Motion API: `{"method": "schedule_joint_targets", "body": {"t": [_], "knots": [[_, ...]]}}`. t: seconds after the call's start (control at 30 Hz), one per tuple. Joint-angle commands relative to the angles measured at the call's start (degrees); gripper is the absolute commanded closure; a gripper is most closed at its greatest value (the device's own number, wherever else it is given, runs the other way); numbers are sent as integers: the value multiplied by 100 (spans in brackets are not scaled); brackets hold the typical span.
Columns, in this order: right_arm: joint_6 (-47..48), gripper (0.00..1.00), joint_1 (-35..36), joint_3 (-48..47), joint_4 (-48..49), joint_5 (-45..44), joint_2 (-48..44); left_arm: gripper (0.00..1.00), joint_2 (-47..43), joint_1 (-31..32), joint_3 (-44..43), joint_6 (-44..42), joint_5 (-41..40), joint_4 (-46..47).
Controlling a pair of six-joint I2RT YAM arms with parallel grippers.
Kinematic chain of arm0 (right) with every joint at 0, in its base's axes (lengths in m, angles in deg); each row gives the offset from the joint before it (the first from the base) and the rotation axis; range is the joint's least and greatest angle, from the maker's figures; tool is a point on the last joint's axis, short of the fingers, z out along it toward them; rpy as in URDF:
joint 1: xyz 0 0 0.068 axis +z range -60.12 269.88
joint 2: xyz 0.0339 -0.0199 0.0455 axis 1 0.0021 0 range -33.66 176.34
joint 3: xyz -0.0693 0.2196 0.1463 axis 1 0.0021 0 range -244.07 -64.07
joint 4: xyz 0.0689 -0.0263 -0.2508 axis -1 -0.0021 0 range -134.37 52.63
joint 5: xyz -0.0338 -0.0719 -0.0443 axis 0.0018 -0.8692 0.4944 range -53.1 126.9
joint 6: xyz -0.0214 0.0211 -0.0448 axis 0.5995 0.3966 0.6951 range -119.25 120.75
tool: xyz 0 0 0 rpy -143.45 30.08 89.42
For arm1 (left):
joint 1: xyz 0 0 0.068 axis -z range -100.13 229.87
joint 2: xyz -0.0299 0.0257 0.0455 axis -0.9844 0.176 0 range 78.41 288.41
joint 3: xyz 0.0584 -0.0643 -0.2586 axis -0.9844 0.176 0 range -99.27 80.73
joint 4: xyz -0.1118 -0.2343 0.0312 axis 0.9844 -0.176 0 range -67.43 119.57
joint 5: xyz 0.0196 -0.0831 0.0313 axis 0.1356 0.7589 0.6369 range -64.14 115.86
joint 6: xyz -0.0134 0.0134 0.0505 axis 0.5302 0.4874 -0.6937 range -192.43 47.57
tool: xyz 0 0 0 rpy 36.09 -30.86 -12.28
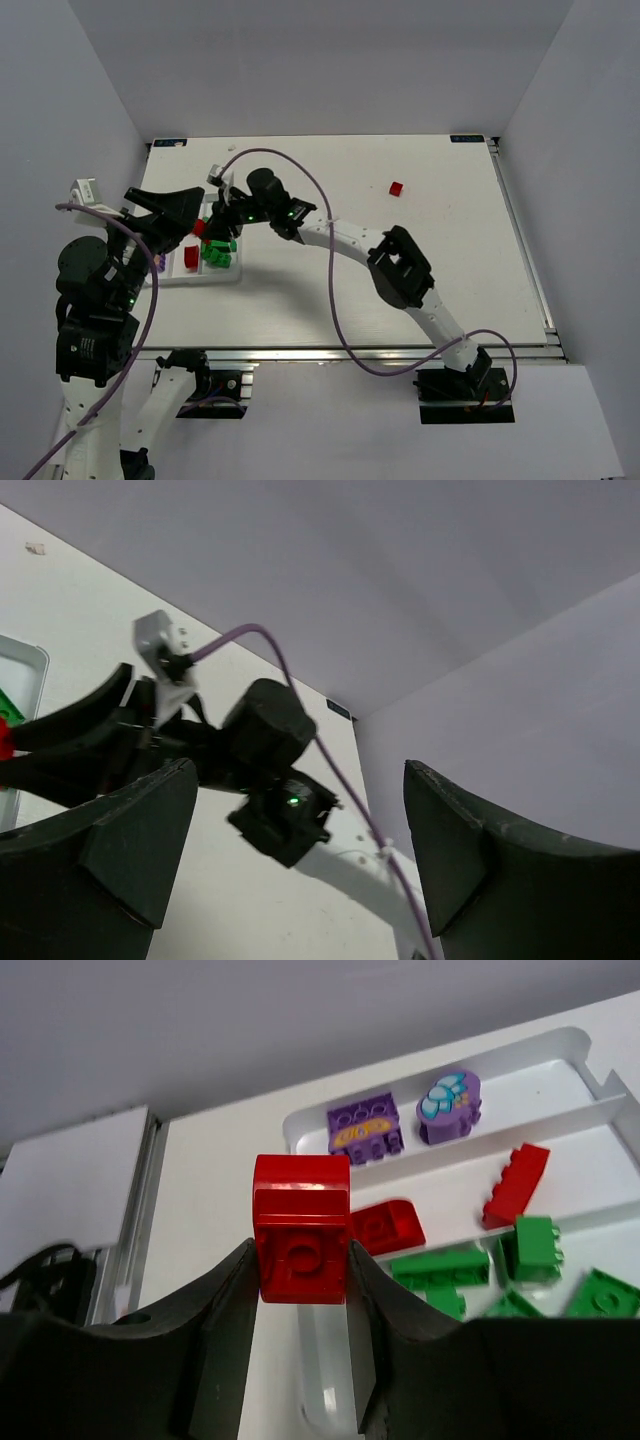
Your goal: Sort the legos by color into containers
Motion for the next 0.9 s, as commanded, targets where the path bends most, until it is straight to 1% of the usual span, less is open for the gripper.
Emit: {"method": "schedule_joint_targets", "body": {"t": [0.0,0.07,0.13,0.17,0.2,0.23,0.33,0.5,0.8,0.87], "knots": [[-588,100,230,-807,1164,-1013,365,7,-47,-17,-75,121,-66,-188],[-527,100,370,-1221,1200,-1609,831,7,-100,-17,-75,156,-83,-241],[-421,99,502,-1590,1330,-1963,1147,7,-162,-25,-66,173,-119,-302],[-386,94,537,-1566,1488,-2269,1201,7,-188,-17,-66,174,-119,-328],[-351,93,564,-1505,1672,-2403,1245,7,-223,-17,-57,174,-119,-364],[-298,92,608,-1539,1874,-2465,1376,7,-232,-17,-57,174,-119,-425],[-219,90,669,-1994,1824,-2685,1745,7,-267,-17,-31,208,-119,-504],[-131,89,731,-2005,2034,-2896,1966,7,-267,-25,48,235,-119,-513],[273,86,749,-2304,2184,-3134,2458,7,-276,-25,171,349,-110,-460],[343,84,740,-2313,2237,-3177,2520,7,-285,-25,198,358,-180,-496]]}}
